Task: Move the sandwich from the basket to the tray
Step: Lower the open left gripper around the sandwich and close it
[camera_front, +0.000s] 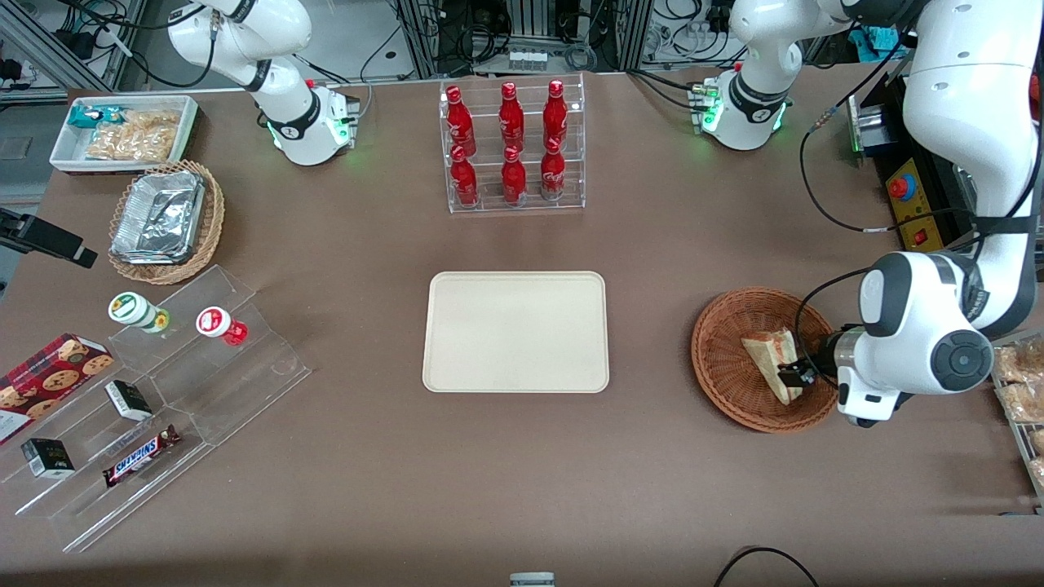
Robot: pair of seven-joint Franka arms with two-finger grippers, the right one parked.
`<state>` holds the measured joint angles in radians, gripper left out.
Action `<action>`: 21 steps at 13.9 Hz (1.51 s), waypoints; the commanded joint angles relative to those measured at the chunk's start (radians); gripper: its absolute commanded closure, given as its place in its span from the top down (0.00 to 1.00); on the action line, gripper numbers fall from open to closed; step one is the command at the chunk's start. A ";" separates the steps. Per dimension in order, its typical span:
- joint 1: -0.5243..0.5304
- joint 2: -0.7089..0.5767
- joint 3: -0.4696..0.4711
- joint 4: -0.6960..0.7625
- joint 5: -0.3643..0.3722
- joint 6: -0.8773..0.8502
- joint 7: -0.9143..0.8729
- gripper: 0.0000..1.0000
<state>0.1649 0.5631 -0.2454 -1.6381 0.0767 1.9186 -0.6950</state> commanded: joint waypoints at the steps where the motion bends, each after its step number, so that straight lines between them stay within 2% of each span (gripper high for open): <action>1: -0.002 0.000 -0.003 -0.014 -0.017 0.026 -0.017 1.00; 11: -0.011 0.038 -0.003 -0.057 -0.018 0.097 -0.017 1.00; 12: -0.011 0.043 -0.003 -0.068 -0.018 0.114 -0.017 0.98; 13: -0.011 0.043 -0.003 -0.083 -0.018 0.135 -0.017 0.70; 14: -0.010 0.041 -0.003 -0.100 -0.018 0.149 -0.017 0.49; 15: -0.010 0.041 -0.003 -0.100 -0.018 0.149 -0.017 0.33; 17: -0.010 0.037 -0.003 -0.100 -0.018 0.146 -0.017 0.17; 21: -0.011 0.006 -0.005 -0.065 -0.017 0.135 -0.006 0.14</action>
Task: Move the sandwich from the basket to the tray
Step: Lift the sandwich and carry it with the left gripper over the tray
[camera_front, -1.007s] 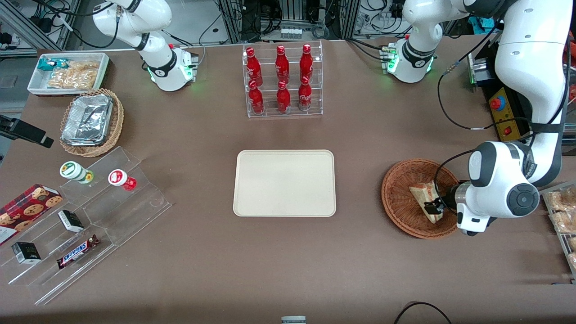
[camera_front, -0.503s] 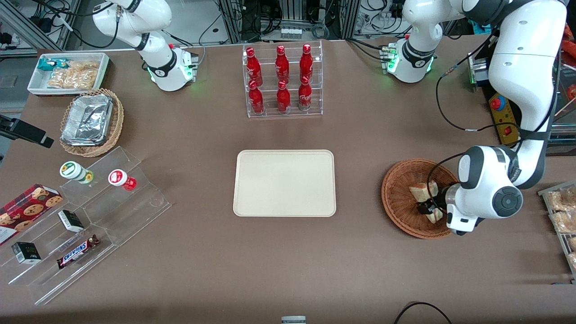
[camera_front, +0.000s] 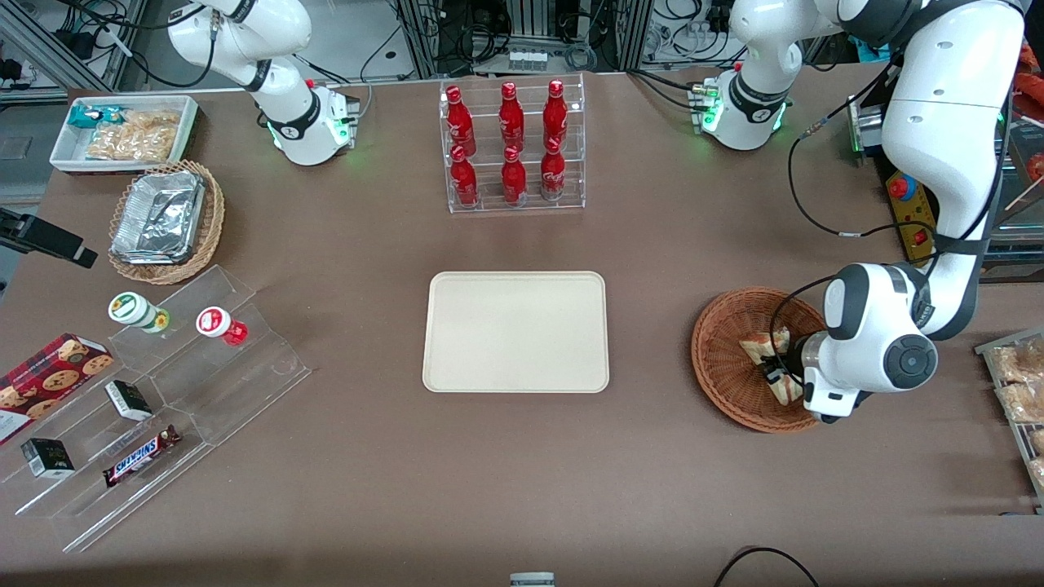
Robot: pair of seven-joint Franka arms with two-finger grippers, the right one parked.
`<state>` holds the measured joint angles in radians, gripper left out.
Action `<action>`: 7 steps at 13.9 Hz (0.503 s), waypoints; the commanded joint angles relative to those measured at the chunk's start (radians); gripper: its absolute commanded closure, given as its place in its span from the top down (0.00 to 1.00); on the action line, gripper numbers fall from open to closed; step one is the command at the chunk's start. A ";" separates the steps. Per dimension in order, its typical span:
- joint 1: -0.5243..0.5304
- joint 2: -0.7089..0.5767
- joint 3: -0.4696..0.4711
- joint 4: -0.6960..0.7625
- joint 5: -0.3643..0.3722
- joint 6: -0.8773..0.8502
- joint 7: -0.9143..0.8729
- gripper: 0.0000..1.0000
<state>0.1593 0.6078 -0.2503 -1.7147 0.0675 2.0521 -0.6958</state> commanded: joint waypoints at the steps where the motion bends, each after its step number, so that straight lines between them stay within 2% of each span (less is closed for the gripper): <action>1: -0.020 -0.057 0.000 0.027 -0.008 -0.012 -0.005 0.14; 3: -0.084 -0.075 -0.001 0.094 0.000 -0.084 -0.008 0.14; 5: -0.191 -0.074 0.000 0.174 -0.009 -0.142 -0.034 0.14; 7: -0.291 -0.065 0.000 0.230 -0.005 -0.178 -0.117 0.13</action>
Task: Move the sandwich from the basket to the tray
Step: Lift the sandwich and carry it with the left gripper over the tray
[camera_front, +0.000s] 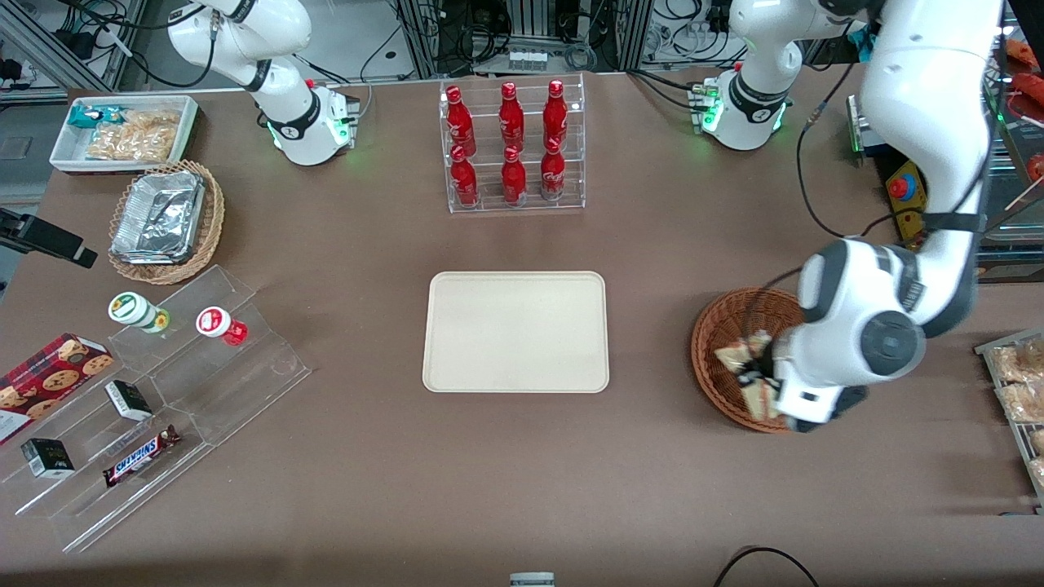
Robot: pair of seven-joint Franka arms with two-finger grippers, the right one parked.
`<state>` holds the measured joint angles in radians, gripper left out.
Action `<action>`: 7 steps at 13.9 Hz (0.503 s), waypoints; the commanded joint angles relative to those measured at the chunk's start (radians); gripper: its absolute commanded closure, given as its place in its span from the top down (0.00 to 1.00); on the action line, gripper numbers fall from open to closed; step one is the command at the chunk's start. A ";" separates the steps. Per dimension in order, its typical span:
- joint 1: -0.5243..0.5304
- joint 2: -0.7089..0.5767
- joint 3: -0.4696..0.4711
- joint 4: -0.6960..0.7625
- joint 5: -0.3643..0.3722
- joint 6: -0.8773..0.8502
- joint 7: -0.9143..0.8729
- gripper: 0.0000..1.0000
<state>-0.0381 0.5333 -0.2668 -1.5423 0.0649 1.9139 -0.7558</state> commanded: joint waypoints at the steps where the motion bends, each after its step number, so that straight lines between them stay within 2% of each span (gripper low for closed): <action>1: -0.133 0.017 0.015 0.068 -0.002 -0.035 -0.053 0.15; 7: -0.443 0.082 0.015 0.083 -0.007 0.076 -0.114 0.18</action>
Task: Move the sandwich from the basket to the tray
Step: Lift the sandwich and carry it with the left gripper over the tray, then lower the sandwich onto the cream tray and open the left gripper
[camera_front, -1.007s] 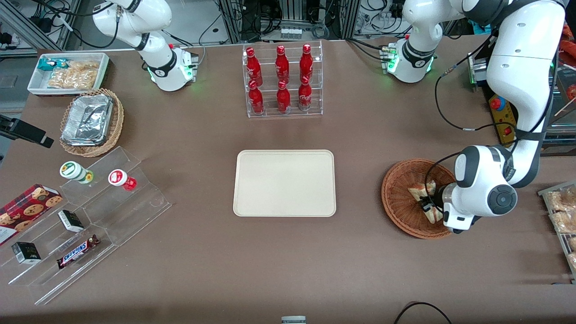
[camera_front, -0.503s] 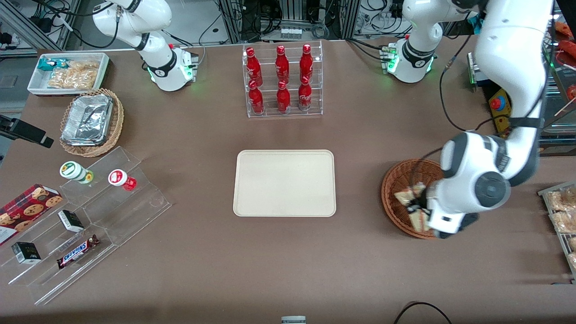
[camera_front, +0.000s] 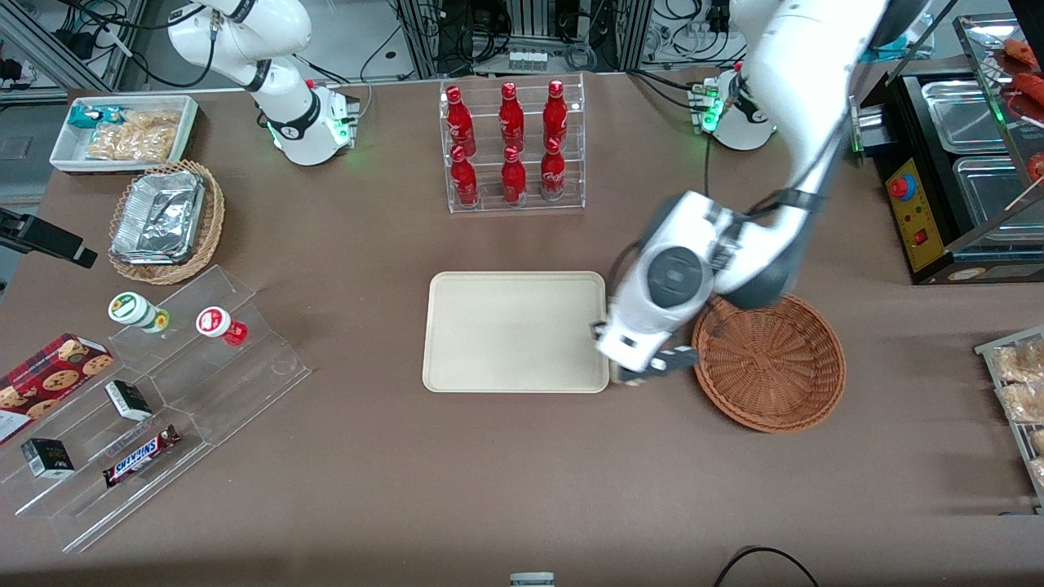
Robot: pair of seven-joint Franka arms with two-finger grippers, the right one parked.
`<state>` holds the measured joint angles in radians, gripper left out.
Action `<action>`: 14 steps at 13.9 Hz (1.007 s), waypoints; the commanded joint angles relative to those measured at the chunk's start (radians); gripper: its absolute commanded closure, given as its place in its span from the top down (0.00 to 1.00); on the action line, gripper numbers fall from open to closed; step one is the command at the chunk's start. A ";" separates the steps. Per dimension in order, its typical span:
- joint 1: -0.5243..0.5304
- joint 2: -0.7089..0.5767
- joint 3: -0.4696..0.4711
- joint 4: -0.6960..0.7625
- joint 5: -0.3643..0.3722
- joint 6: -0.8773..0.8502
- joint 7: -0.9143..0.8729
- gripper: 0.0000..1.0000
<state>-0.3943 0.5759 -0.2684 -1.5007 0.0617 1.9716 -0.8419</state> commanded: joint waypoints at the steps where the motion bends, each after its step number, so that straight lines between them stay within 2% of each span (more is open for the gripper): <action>1: -0.127 0.070 0.017 0.057 -0.002 0.026 -0.028 0.19; 2: -0.161 0.123 0.017 0.104 -0.002 0.044 -0.026 0.24; 5: -0.251 0.260 0.026 0.238 0.015 0.055 -0.071 0.24; 11: -0.256 0.302 0.029 0.217 0.023 0.055 -0.088 0.35; 12: -0.255 0.306 0.031 0.217 0.023 0.055 -0.089 0.43; 13: -0.256 0.309 0.031 0.217 0.023 0.056 -0.092 0.60; 14: -0.259 0.312 0.034 0.221 0.026 0.056 -0.120 0.90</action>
<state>-0.6434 0.8734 -0.2395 -1.3101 0.0705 2.0413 -0.9186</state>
